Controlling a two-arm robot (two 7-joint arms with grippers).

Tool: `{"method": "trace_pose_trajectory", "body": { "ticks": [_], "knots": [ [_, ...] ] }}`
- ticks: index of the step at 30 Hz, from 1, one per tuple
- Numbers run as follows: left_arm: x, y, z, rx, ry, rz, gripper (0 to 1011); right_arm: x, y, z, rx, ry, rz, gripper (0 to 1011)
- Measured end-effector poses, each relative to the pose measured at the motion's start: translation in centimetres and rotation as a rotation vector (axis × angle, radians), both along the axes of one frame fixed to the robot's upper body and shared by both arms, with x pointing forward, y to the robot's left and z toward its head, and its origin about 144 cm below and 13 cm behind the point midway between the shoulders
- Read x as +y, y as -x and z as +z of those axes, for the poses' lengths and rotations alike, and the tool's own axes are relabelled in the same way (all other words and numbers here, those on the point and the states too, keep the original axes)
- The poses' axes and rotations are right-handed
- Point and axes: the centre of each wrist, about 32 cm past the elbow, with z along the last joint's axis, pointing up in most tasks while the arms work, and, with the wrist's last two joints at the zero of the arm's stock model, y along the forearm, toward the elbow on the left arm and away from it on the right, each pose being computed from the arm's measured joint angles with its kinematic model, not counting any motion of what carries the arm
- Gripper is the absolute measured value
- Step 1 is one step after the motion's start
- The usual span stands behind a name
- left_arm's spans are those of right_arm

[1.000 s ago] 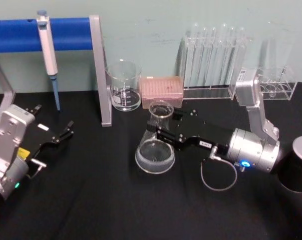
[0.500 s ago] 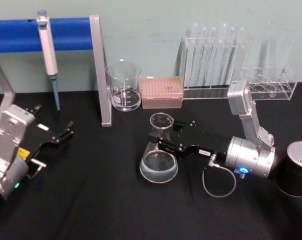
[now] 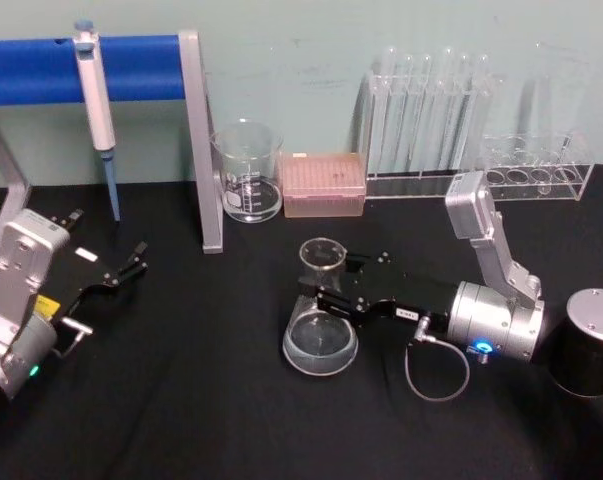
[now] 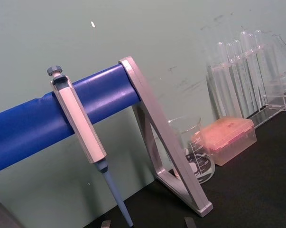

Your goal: Grasp the erlenmeyer flask with one hand, shake it three times, then place it back.

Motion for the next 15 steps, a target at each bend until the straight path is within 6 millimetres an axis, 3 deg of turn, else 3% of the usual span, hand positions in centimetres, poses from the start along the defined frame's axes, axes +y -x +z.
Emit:
{"method": "trace_pose_trajectory", "body": {
  "ticks": [15],
  "knots": [
    [0.0, 0.0, 0.0, 0.0, 0.0, 0.0, 1001, 0.23, -0.05, -0.22, 0.014, 0.017, 0.005, 449]
  ]
}}
